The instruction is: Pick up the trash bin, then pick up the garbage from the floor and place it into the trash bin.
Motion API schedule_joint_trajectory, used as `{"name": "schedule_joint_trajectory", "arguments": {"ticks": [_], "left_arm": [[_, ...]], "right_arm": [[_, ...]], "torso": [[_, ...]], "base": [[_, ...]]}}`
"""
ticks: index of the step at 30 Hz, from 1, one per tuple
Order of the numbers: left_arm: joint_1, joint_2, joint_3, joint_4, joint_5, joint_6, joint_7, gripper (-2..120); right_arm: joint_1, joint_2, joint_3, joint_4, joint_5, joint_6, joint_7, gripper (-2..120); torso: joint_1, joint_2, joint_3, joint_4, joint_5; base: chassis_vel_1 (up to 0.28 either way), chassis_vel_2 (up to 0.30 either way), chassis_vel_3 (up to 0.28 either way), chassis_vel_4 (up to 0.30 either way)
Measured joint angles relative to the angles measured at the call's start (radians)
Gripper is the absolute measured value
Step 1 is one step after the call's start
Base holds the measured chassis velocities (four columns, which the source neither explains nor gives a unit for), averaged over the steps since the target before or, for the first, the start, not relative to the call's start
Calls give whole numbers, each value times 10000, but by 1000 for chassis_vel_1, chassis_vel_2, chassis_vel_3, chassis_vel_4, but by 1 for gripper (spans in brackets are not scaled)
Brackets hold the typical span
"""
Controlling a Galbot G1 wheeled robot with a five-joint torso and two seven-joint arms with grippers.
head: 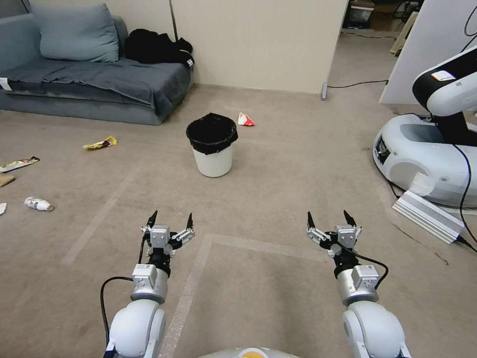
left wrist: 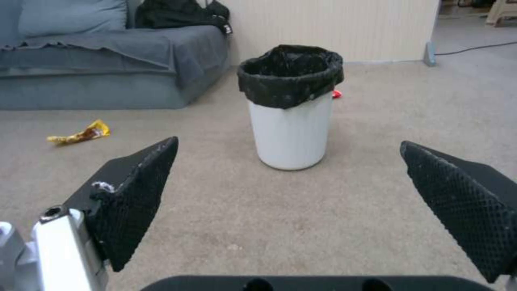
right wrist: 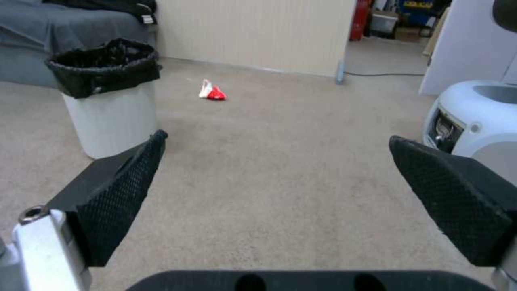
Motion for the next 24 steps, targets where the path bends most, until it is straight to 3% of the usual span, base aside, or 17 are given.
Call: {"name": "schedule_joint_trajectory", "arguments": {"ticks": [15,17,20,21,23,24], "left_arm": [[70,-7,29,-113,56,35,-31,100],[268,-46,155,-420,239,171,-143,100],[1025,-221,646,-1524,933,703,-577,100],[1025,-221,646,-1524,933,703,-577,100],[1607,-353,1009,-2380,1473,1127,-918,100],[1607,-353,1009,-2380,1473,1127,-918,100]], "right_arm": [[-70,16,-17,68,-47,9,3,100],[-128,34,-36,147,-87,27,8,100],[-707,211,-204,910,-530,266,159,100],[-707,211,-204,910,-530,266,159,100],[-1381,427,-405,1804,-1046,568,347,100],[-1381,427,-405,1804,-1046,568,347,100]], "torso": [[0,0,0,0,0],[0,0,0,-3,-1],[0,0,0,0,0],[0,0,0,0,0],[0,1,0,-2,0],[0,1,0,-2,0]], "base": [[0,0,0,0],[0,0,0,0],[0,0,0,0],[0,0,0,0],[0,0,0,0],[0,0,0,0]]}}
